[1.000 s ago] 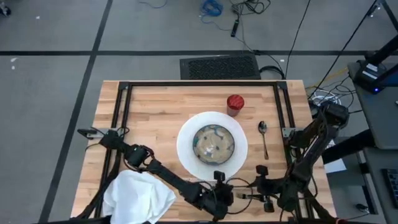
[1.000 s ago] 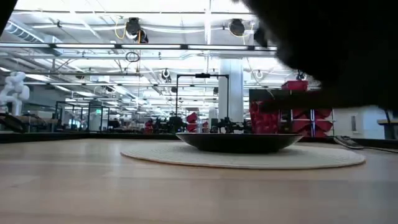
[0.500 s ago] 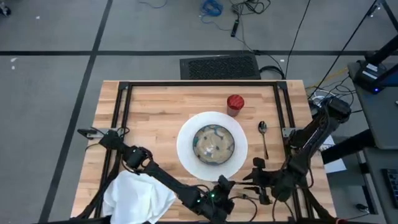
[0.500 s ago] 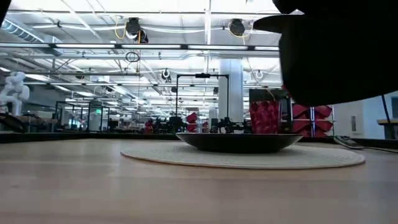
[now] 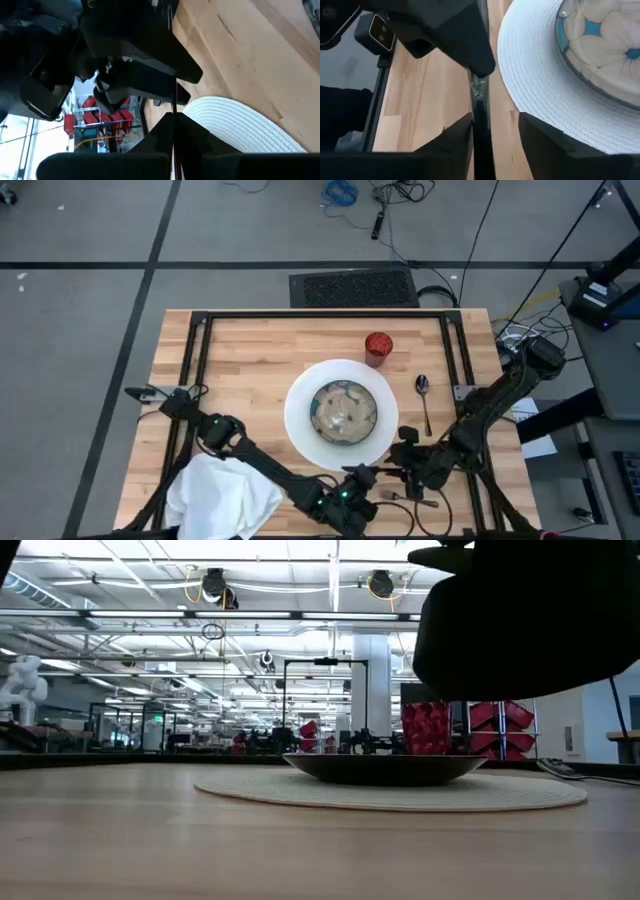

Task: Set table place
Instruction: Move the knife to the middle right of the table

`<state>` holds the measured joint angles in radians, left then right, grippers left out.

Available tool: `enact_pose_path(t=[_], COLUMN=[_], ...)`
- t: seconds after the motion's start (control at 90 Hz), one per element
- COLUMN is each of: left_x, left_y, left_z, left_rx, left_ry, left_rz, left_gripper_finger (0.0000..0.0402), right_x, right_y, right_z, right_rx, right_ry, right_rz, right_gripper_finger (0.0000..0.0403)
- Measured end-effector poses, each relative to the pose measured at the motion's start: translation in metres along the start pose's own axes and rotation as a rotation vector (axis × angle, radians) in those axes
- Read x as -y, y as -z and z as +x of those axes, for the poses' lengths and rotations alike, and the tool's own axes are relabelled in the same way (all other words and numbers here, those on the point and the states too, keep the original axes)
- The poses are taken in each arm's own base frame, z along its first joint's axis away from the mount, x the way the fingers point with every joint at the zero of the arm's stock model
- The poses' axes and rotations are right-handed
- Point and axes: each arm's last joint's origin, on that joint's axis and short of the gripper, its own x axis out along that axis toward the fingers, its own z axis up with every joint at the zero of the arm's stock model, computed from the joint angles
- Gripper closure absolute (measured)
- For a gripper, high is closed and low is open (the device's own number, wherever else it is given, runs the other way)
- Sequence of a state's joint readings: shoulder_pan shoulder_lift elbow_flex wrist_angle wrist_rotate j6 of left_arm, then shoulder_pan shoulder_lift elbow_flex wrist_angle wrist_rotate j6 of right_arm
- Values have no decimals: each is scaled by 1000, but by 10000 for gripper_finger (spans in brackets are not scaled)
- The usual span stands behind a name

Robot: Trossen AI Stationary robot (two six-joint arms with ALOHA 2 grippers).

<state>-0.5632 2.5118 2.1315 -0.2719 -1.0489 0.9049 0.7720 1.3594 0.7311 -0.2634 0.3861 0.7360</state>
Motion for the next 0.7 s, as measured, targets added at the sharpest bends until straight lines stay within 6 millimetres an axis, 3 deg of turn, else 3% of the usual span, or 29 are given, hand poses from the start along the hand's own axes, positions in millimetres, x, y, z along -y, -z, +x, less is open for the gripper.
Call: enact_pose_path(t=[0.356,0.7], left_x=[-1,-3], left_y=[2,5], left_z=[8,13], left_rx=[67,60], left_ry=[75,85], left_rz=[-71,-185], left_gripper_finger=[401,398], right_x=[2,3], right_y=[0,0], right_z=[1,2], right_rx=[-52,-57], right_ry=[-40,-23], right_rz=[-18,64], right_gripper_finger=[382,384])
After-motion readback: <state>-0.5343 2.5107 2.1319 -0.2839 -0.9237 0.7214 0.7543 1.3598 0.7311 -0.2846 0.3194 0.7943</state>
